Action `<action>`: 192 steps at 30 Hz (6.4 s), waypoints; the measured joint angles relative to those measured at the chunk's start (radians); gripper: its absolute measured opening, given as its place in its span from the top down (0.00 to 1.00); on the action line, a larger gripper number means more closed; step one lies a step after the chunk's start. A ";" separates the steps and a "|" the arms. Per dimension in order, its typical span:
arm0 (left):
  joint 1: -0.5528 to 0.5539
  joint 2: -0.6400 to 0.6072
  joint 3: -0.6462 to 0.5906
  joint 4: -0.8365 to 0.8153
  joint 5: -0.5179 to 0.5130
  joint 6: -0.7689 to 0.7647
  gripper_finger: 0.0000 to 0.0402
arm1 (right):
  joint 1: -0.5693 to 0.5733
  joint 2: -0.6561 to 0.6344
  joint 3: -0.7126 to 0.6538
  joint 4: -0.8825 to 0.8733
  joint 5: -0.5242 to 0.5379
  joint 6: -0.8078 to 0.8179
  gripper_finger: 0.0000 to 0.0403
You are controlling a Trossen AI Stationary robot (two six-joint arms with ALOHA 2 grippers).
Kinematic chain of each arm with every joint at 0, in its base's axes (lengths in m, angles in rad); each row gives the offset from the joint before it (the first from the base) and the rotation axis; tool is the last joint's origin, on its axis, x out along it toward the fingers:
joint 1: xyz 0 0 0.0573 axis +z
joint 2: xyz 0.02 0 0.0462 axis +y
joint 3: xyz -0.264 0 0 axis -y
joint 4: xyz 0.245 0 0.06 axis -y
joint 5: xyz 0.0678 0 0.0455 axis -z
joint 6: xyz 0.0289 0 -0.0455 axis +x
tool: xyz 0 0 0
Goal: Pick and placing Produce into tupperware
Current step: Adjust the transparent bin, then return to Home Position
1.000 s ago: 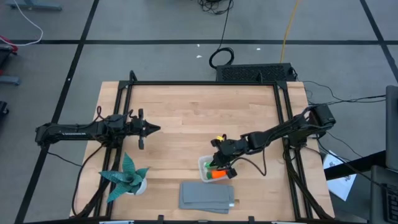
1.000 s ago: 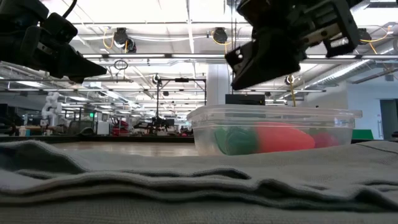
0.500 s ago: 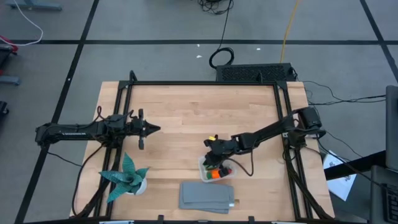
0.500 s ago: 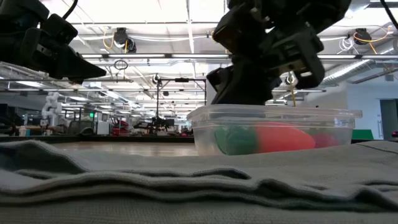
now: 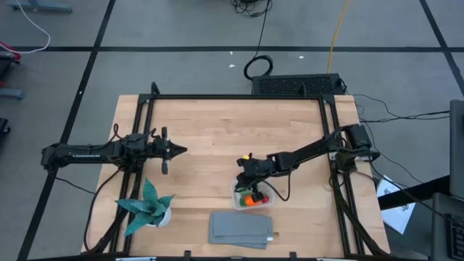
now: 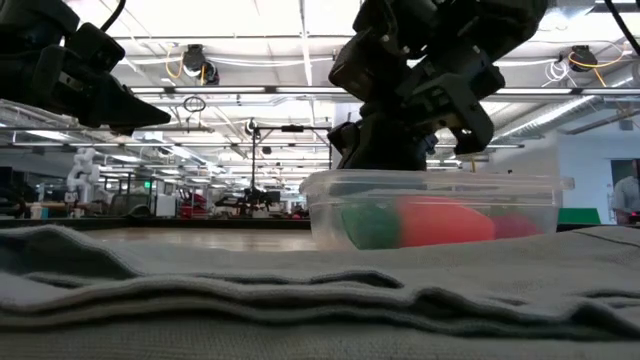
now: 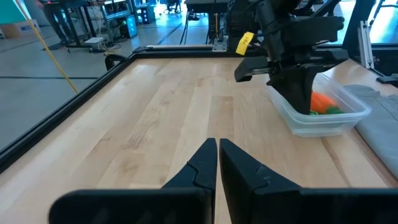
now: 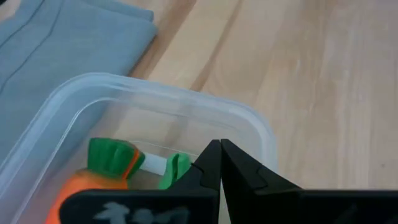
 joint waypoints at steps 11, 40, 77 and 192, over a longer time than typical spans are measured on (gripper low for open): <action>0.000 0.000 0.000 -0.004 0.000 -0.001 0.94 | -0.041 0.000 0.000 -0.002 0.016 0.013 1.00; 0.000 0.000 0.000 -0.003 0.001 -0.006 0.94 | 0.006 -0.007 0.000 0.000 0.024 -0.027 1.00; 0.000 0.000 0.000 -0.026 0.000 0.005 0.94 | -0.078 -0.083 0.000 -0.078 0.233 -0.003 1.00; -0.124 -0.299 0.055 -0.206 -0.162 0.219 1.00 | -0.226 -1.834 -0.763 -0.337 0.178 0.381 1.00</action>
